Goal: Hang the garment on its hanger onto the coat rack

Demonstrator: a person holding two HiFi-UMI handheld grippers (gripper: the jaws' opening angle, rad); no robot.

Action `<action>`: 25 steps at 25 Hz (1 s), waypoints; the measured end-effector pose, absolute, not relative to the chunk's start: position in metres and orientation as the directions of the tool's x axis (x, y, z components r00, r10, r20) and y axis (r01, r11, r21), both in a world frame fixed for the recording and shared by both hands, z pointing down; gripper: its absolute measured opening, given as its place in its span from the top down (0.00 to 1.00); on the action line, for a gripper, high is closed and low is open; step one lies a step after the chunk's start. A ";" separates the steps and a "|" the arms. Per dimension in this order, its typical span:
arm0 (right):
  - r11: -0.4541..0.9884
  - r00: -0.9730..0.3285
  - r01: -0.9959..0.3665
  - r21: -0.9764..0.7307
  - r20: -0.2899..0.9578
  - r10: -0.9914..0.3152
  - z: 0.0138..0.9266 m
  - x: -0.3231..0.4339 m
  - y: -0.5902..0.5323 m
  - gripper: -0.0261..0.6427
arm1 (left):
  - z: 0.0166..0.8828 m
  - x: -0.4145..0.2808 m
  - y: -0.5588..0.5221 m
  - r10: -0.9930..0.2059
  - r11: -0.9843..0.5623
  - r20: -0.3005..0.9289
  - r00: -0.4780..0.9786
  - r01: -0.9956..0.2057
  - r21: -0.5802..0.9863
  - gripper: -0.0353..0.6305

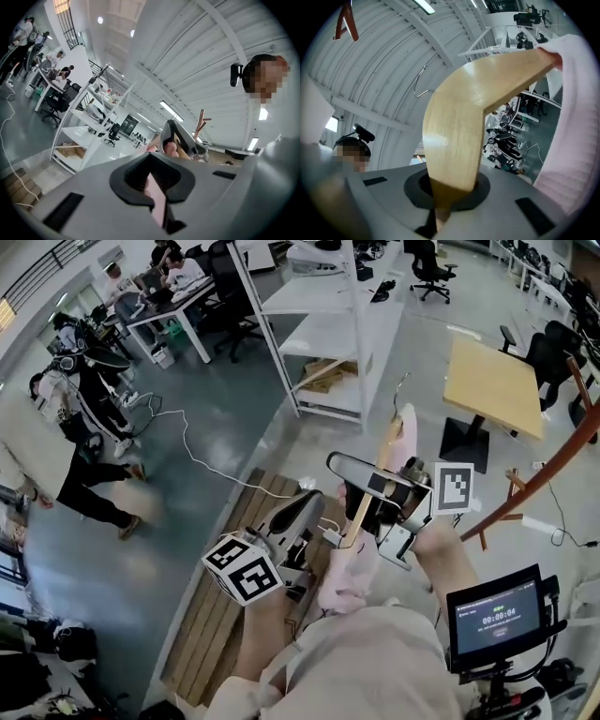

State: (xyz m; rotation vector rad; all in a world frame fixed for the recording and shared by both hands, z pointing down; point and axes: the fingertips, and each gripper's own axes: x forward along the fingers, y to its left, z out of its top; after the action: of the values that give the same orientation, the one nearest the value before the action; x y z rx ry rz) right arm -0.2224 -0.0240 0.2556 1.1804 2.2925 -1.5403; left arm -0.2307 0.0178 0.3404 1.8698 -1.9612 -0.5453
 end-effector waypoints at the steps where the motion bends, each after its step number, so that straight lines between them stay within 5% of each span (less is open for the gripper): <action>1: 0.180 -0.689 0.667 -0.723 -0.506 0.518 0.255 -0.222 -0.030 0.94 | 0.339 -0.230 0.012 -1.000 0.027 0.002 -0.030 -0.857 0.515 0.94; 25: 0.411 -0.809 0.586 -0.699 -0.538 0.239 0.179 -0.166 -0.239 0.94 | 0.250 -0.149 -0.186 -0.927 -0.364 -0.056 0.370 -0.856 0.368 0.94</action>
State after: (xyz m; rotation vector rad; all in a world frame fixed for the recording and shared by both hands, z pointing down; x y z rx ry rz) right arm -0.1661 -0.2387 0.1794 0.7098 2.3176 -1.3589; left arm -0.1494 -0.1859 0.2505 2.3574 -1.5788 -0.3699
